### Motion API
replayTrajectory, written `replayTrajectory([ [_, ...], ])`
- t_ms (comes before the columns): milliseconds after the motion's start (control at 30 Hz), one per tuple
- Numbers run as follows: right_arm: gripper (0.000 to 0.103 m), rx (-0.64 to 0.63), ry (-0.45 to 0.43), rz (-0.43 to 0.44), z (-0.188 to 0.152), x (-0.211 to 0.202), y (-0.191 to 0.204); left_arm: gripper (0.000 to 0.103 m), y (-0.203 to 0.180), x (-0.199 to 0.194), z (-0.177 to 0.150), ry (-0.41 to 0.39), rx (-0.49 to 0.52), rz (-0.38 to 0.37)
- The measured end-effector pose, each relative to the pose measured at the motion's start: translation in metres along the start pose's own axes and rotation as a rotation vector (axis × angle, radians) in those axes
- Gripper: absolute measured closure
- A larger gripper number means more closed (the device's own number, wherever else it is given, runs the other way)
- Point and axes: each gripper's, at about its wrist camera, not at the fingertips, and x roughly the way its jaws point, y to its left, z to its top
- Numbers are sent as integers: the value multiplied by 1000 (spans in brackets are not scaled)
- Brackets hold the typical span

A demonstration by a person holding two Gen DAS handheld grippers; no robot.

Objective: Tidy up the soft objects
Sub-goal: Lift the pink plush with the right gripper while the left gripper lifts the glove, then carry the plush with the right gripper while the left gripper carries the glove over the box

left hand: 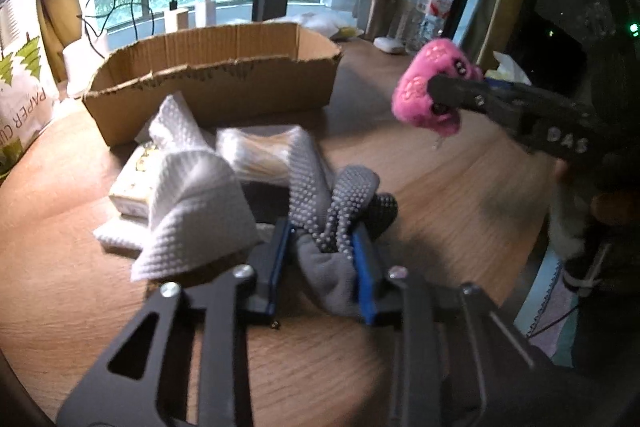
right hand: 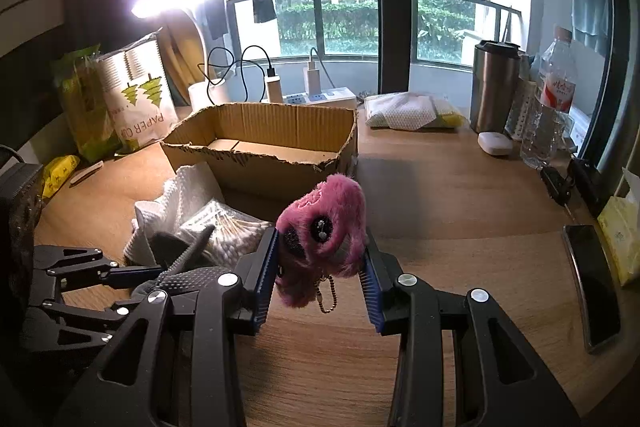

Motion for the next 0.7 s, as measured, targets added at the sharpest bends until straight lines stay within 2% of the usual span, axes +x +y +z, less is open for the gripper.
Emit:
replayTrajectory([
  [267, 63, -5, -17, 9, 2, -5, 4, 74, -11, -33, 18, -93, 22, -21],
  [700, 63, 2, -71, 14, 13, -23, 0, 74, -3, -64, 55, -205, -7, -28],
])
